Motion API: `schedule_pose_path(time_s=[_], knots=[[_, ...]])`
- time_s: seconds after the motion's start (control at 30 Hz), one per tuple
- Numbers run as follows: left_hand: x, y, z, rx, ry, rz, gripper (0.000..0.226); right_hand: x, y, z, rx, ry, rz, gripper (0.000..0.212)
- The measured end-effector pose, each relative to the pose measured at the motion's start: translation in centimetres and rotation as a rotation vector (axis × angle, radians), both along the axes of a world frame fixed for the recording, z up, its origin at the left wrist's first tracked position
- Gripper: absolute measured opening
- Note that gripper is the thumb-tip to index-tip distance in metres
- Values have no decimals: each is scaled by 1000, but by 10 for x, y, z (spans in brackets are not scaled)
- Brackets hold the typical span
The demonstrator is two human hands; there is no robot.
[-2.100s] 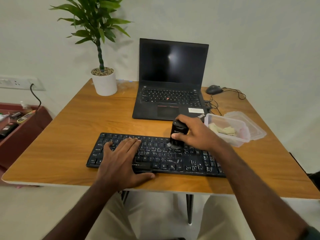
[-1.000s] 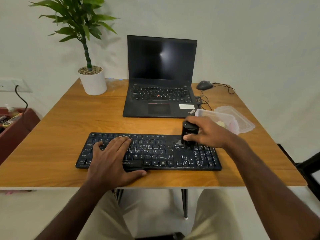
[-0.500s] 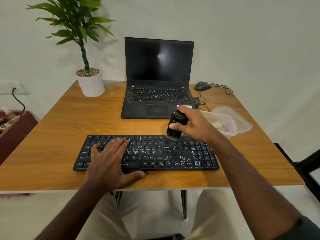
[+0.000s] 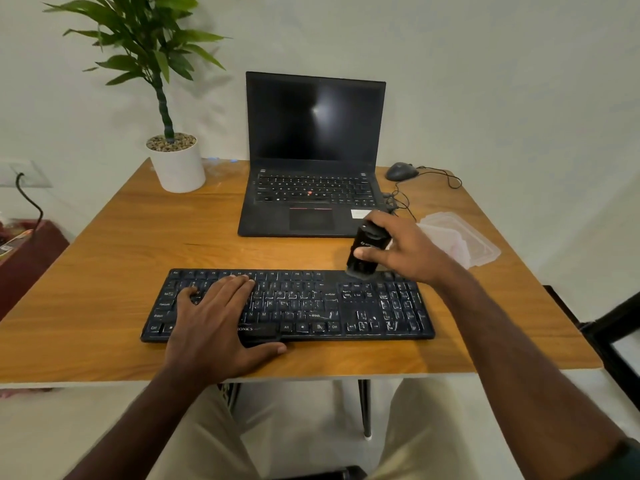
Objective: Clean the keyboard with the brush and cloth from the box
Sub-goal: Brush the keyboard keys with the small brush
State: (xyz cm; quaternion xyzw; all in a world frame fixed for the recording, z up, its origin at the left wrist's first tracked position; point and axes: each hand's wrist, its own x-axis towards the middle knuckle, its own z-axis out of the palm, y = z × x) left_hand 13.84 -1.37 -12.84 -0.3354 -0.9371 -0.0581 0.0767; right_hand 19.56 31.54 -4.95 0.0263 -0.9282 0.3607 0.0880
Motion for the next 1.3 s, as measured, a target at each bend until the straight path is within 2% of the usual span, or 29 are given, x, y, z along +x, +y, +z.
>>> schedule_pose_path(time_s=[0.1,0.3,0.5,0.6,0.7,0.8,0.9,1.0,1.1,1.23,1.3], knots=[[0,-1,-1,8,1,-1,120,5,2,-5,32,-84,65,25],[-1,0,-1,18,-2,-2,120,33,42,12,213,-194,23,32],[-1,-1,-2,11,-6,-6,119,27,24,3,118,-17,33,24],[-2,-1,-3,8,-8,-5,119,26,21,-6,73,-29,53,25],[-2,-1,-3,12,-4,-9,118,37,41,0,169,-101,16,26],[-2,-1,-2,13,0,-4,119,49,64,10,230,-161,-55,35],[-2,0,-3,6,4,1,119,53,63,13,165,-78,-78,35],[0,0,-1,3,4,-3,118,46,46,1,77,-15,-61,25],[0,0,0,7,5,-4,118,44,44,-9,87,-10,-40,22],[0,0,0,13,8,-7,117,53,62,3,197,-110,-79,34],[1,0,0,9,3,-7,118,55,66,9,241,-98,-121,39]])
